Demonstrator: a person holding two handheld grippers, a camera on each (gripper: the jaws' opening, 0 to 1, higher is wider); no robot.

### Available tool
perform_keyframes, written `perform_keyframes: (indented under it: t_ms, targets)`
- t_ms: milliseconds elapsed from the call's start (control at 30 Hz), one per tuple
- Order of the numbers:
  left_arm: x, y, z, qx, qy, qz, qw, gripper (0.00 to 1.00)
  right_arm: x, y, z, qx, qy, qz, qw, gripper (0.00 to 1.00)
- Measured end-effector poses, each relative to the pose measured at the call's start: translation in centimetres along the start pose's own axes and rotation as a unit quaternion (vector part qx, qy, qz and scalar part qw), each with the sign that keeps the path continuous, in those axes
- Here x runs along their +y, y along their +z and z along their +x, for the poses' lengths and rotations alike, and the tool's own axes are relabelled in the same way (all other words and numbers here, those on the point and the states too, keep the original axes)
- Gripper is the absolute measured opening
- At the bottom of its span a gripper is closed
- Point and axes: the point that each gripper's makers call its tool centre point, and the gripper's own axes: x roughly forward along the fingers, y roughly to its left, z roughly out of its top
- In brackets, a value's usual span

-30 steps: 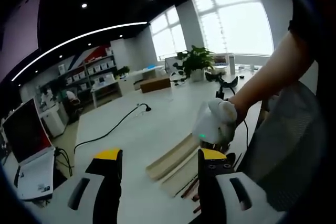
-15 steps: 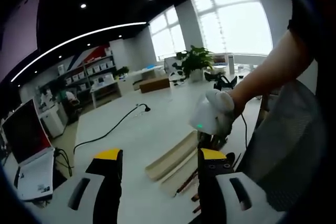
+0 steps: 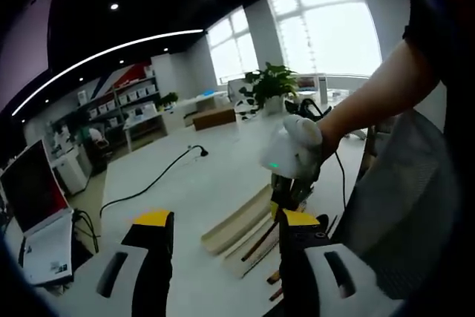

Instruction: Arrange the utensils inside the cutlery case until each visible utensil rests in its matching compartment.

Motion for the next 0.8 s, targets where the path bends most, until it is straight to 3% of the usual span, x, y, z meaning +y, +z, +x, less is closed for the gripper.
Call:
perform_keyframes:
  t_ms: [800]
  targets:
    - [-0.8, 0.0, 0.4, 0.000, -0.020, -0.007, 0.9998, 0.58, -3.8, 0.3, -1.9, -0.009, -0.049, 0.005, 0.9988, 0.00]
